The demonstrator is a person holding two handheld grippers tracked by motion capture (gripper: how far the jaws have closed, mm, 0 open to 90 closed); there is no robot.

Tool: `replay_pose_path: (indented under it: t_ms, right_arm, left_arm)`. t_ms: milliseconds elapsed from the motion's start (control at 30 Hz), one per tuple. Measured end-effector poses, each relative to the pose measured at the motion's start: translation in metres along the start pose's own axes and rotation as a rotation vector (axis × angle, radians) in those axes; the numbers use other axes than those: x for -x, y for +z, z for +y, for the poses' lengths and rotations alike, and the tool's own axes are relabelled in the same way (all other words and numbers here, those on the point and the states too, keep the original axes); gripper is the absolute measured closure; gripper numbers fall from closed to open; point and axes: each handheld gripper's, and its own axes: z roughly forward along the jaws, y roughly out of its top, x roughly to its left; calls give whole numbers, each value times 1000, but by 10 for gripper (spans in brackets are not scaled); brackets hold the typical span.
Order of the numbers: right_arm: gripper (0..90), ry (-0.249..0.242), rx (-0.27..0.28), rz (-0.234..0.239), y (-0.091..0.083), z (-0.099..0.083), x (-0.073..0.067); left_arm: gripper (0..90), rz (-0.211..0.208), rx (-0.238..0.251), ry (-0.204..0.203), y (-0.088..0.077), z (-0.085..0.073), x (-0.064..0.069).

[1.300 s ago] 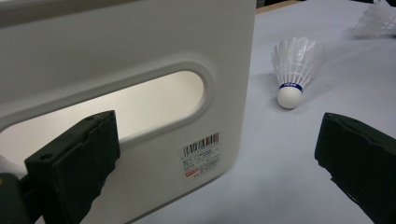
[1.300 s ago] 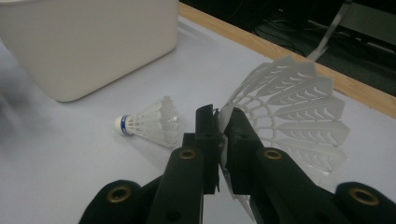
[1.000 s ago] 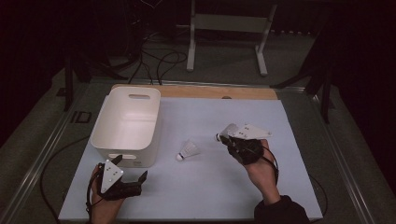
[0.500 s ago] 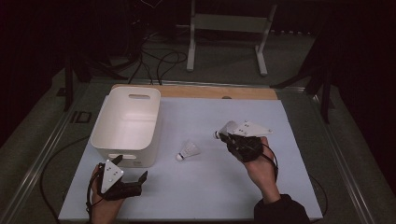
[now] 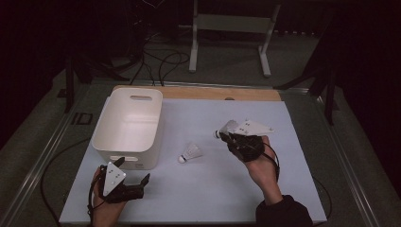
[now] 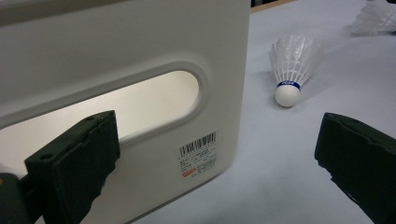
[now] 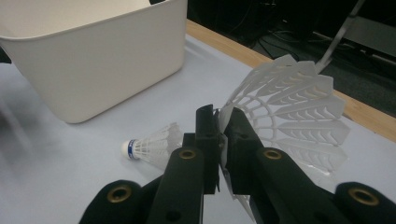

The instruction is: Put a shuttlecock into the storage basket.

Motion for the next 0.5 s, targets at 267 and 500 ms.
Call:
replay_pose_path:
  t_ms: [267, 500]
  right_arm:
    - [853, 11, 3, 16, 3, 4, 1]
    - [853, 39, 11, 43, 5, 7, 2]
  left_arm:
    - [6, 0, 0, -1, 0, 0, 0]
    - [5, 0, 0, -1, 0, 0, 0]
